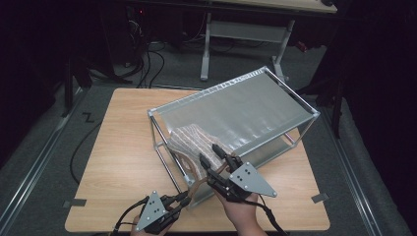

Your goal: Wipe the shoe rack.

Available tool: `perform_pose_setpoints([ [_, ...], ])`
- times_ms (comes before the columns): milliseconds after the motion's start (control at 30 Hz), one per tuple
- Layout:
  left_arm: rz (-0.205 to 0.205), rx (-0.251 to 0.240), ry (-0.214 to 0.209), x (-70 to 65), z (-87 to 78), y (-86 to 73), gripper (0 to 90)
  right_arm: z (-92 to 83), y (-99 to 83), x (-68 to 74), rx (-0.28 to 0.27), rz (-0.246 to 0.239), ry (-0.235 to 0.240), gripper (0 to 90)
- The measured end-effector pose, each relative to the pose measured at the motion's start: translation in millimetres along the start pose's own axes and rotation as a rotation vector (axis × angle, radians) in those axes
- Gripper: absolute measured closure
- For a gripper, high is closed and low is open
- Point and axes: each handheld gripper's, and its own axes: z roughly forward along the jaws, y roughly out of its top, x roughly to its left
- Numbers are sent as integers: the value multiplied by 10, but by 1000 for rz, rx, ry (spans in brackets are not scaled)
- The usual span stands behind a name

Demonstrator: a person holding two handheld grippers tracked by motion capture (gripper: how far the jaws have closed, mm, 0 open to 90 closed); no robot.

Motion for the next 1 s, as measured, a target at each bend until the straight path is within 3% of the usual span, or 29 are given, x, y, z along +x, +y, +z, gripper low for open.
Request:
perform_pose_setpoints([
  [167, 1, 1, -2, 5, -3, 0, 805, 96, -119, 67, 64, -35, 40, 618],
  [433, -2, 2, 5, -7, -4, 4, 806, 75, -118, 141, 72, -74, 28, 623],
  [567, -5, 3, 9, -16, -8, 6, 808, 70, -132, 129, 81, -39, 18, 616],
  [833, -6, 9, 9, -26, -69, 0, 811, 36, -165, 109, 72, -54, -1, 616],
  [1000, -8, 13, 18, -43, -139, -10, 811, -17, -186, -59, 70, -51, -34, 615],
])
